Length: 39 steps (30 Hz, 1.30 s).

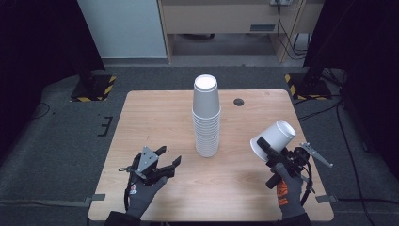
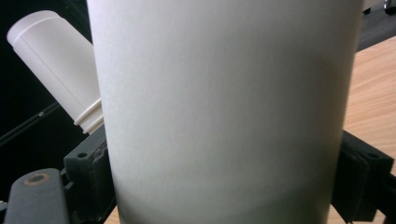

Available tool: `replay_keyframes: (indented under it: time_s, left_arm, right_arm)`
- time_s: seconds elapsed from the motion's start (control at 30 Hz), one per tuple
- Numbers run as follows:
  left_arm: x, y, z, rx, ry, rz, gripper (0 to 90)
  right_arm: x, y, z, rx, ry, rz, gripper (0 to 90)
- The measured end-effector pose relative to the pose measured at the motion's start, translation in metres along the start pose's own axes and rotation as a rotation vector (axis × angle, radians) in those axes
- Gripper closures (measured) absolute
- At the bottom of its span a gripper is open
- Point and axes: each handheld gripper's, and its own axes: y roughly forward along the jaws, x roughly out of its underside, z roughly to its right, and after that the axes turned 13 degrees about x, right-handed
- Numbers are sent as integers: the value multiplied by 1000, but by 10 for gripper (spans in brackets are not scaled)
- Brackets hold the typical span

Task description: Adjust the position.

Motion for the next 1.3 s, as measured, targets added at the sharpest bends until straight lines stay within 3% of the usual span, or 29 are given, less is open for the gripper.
replay_keyframes:
  time_s: [0.17,0.7,1.3]
  left_arm:
    - [-9,9,12,22,44,6,299]
    - [-27,39,37,96,88,39,335]
    - [-37,71,60,165,133,56,361]
  right_arm:
    - [0,0,-1,-4,4,1,132]
    - [-2,-1,-3,-17,23,0,132]
    - [-2,-2,-4,-29,47,-4,132]
